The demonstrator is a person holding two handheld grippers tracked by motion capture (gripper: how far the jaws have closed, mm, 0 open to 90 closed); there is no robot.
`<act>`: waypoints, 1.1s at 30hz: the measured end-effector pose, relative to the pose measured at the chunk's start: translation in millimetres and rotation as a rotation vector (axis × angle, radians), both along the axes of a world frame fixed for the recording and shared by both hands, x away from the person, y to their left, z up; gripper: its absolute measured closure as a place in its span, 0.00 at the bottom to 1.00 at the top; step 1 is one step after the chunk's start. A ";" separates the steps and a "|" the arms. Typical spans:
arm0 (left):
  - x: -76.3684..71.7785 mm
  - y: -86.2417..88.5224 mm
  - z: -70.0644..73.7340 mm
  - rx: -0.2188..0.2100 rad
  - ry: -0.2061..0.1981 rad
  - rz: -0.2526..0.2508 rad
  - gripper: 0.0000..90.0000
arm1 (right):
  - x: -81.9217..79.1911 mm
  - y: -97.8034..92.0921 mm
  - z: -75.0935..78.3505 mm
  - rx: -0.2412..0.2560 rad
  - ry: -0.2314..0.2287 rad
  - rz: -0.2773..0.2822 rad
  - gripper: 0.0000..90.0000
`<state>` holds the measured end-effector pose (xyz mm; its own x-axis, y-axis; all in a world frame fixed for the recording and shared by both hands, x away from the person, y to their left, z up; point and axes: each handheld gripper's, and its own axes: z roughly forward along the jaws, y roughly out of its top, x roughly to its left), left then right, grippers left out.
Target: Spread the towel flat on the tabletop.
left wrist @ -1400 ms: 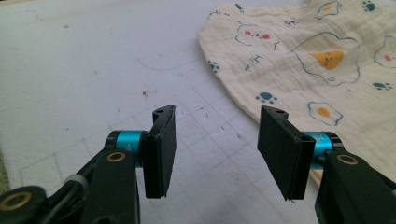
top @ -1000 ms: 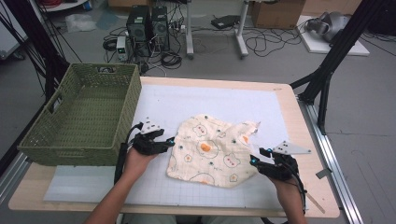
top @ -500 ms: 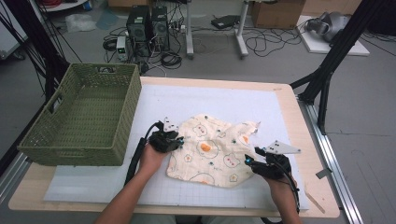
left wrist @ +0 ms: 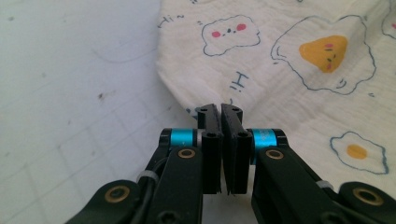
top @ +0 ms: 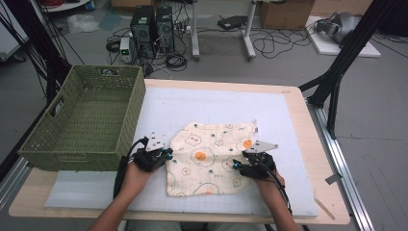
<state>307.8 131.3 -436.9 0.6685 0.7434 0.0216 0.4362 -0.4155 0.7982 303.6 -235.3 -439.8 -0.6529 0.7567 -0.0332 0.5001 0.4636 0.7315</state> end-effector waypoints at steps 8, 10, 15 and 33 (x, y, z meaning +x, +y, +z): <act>-5.2 1.0 -5.5 -0.031 0.041 -0.030 0.94 | -4.7 -5.6 -1.2 0.030 0.077 0.059 0.98; -3.0 -0.9 -6.7 -0.062 0.063 -0.027 0.83 | -11.4 -9.5 2.7 -0.026 0.077 0.065 0.98; 7.2 -2.4 -5.4 -0.145 0.075 0.039 0.58 | -31.9 -30.1 6.0 -0.083 0.075 0.051 0.98; 84.7 -28.7 21.1 -0.209 0.036 0.184 0.62 | -28.9 -43.7 21.7 0.034 -0.041 -0.055 0.64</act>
<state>392.5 102.6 -415.9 0.5196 0.8381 -0.1662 0.5184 -0.1546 0.8411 274.7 -279.0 -418.1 -0.6090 0.7925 -0.0326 0.4937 0.4108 0.7665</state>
